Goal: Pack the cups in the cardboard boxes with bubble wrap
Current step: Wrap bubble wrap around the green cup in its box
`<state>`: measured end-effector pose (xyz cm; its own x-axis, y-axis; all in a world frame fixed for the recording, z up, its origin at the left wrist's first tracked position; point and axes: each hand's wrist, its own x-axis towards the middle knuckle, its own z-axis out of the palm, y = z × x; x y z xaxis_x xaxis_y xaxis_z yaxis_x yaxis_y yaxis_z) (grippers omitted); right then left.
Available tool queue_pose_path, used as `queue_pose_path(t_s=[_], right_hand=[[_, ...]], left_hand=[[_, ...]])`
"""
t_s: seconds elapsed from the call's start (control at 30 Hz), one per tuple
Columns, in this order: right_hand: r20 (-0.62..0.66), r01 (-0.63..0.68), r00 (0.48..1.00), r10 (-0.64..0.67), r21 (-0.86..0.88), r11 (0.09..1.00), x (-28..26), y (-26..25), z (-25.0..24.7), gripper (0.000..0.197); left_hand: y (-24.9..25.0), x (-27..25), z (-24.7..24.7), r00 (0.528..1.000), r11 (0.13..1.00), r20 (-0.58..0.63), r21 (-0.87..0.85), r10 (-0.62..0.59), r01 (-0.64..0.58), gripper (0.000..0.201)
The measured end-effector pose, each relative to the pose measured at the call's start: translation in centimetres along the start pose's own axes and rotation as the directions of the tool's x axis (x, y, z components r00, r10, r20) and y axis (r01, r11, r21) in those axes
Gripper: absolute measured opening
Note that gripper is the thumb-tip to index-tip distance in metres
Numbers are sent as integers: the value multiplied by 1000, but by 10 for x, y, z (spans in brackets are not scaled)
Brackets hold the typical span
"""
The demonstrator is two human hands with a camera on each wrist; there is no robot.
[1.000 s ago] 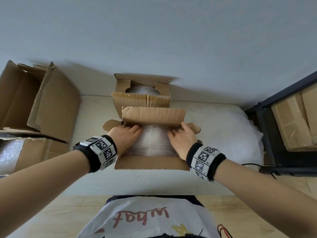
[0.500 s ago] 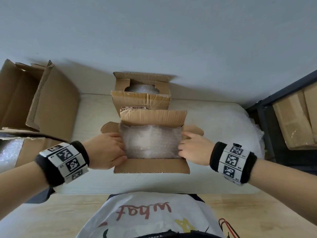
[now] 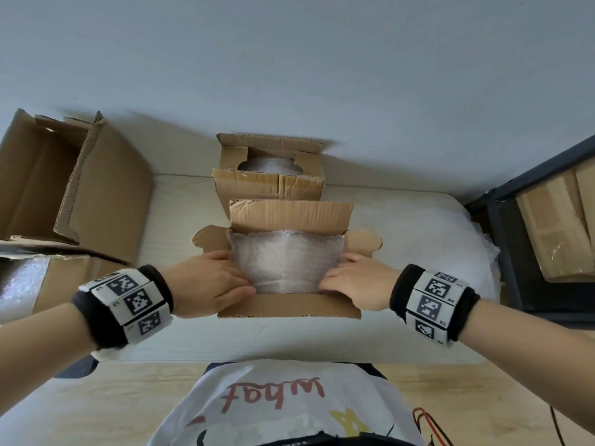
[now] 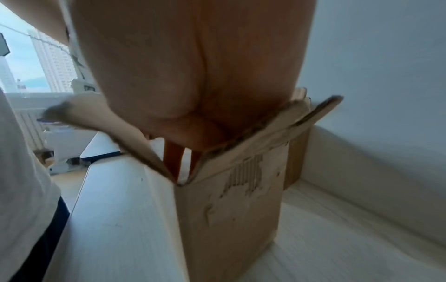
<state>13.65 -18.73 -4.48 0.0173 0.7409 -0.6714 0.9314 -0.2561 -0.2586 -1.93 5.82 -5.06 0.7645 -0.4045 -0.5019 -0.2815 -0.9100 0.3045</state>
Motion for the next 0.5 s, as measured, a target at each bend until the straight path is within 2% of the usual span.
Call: queue_pose_path(t_s=[0.03, 0.1, 0.17, 0.2, 0.27, 0.33, 0.4, 0.5], right_hand=[[38, 13, 999, -13, -10, 1000, 2, -2, -1, 57], [18, 11, 1000, -12, 6, 1000, 2, -3, -4, 56], [-176, -29, 984, 38, 57, 998, 0, 2, -9, 49], [-294, -47, 953, 67, 74, 996, -1, 5, -10, 45], [-398, -89, 912, 102, 50, 995, 0, 10, -11, 42], [-337, -158, 931, 143, -18, 987, 6, 14, -10, 53], [-269, -204, 949, 164, -129, 970, 14, 16, -7, 67], [-248, -233, 953, 173, -238, 943, 21, 17, -1, 76]], left_hand=[[4, 3, -1, 999, 1000, 39, 0, -6, 6, 59], [6, 8, 0, 1000, 1000, -2, 5, -10, 10, 48], [2, 7, -1, 984, 997, -162, -25, -75, 72, 33], [0, 6, -2, 962, 991, -240, -39, -131, 126, 25], [-7, 8, -1, 926, 973, -313, 20, -213, 231, 33], [-12, 13, 0, 939, 950, -261, 158, -222, 269, 45], [-15, 19, 1, 957, 926, -206, 275, -205, 258, 53], [-17, 27, 1, 967, 905, -155, 349, -200, 243, 59]])
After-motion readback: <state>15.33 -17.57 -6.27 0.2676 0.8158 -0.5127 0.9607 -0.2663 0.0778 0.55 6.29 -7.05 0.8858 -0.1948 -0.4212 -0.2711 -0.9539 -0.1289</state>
